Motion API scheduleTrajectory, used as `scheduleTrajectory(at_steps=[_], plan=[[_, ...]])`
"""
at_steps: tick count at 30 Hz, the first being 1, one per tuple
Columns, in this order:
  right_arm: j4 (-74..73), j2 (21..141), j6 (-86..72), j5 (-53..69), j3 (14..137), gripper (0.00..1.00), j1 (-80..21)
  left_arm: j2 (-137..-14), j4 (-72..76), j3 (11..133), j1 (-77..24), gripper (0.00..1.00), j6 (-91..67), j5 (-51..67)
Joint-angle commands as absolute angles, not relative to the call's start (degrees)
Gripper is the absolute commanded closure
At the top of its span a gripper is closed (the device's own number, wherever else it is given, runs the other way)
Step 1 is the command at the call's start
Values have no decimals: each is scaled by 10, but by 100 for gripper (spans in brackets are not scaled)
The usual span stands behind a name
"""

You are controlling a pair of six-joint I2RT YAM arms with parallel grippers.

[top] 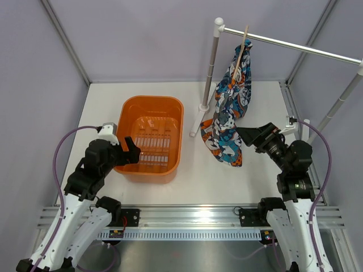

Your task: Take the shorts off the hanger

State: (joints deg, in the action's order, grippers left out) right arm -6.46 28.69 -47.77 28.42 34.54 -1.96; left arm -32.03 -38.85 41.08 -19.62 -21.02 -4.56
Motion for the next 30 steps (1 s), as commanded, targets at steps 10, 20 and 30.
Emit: scheduleTrajectory(at_steps=[10,20,30], plan=[[-209,513,-322,70,692,9,-18,-307,-354,415,-199,1,-211,-44],[-219,774,-222,-153,942,13,-146,-318,-353,415,-202,1,-209,-33],[-237,890,-171,-228,1080,13,-175,-321,-352,415,-209,1,-209,-30]])
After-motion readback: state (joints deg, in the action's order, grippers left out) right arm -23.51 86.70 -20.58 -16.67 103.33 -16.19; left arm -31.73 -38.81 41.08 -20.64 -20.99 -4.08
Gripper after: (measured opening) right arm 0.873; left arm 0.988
